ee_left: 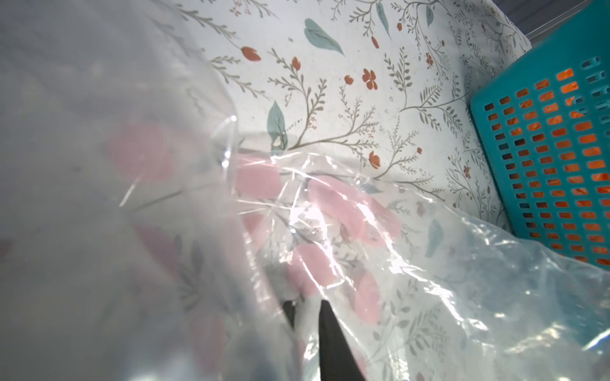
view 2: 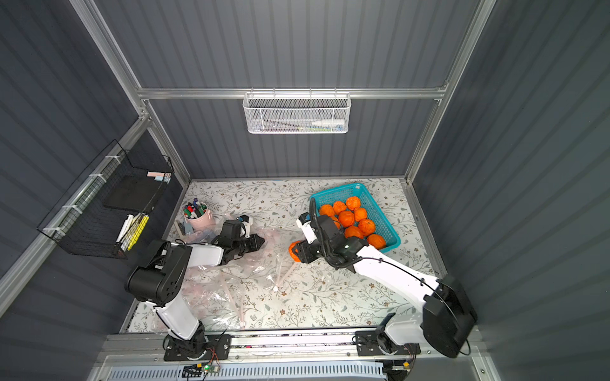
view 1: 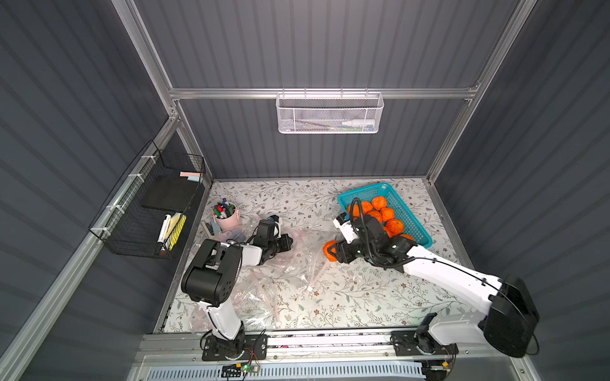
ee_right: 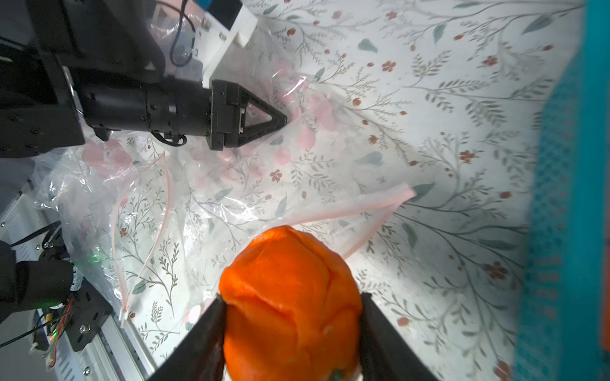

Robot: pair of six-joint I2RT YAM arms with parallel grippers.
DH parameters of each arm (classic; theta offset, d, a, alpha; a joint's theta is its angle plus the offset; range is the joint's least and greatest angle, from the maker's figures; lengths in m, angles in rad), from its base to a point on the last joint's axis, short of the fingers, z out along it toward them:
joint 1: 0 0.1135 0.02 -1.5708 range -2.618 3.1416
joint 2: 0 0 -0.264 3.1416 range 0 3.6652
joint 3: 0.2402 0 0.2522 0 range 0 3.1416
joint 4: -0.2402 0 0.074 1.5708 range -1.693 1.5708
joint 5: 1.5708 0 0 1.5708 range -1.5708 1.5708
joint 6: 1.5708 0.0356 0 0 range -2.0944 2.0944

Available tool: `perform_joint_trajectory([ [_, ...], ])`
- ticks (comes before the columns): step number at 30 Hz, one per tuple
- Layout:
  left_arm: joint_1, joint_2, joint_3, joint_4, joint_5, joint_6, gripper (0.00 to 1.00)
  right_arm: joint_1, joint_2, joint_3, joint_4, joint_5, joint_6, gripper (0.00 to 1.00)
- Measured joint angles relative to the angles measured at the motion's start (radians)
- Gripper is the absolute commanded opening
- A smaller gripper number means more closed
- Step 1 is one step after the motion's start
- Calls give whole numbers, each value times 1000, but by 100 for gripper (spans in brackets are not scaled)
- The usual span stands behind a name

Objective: Open the zip-top bag and take out the orange
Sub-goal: Pick up the orange from the zipper food storage bag, then place the orange in the basket.

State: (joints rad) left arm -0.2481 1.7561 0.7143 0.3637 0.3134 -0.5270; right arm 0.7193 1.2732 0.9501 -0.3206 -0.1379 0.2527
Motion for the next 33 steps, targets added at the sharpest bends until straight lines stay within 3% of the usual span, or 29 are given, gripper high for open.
perform_joint_trajectory([
  [6,0,-24,-4,-31,-8,4,21,-154,-175,0,-157,93,17,31],
  [12,0,-65,-4,-42,-9,3,24,-291,-235,-31,-245,190,56,32],
  [28,0,-175,6,-71,1,-6,28,-333,23,-61,-277,187,115,46],
  [33,-6,-229,32,-112,5,-10,30,-333,53,-61,-273,188,122,62],
])
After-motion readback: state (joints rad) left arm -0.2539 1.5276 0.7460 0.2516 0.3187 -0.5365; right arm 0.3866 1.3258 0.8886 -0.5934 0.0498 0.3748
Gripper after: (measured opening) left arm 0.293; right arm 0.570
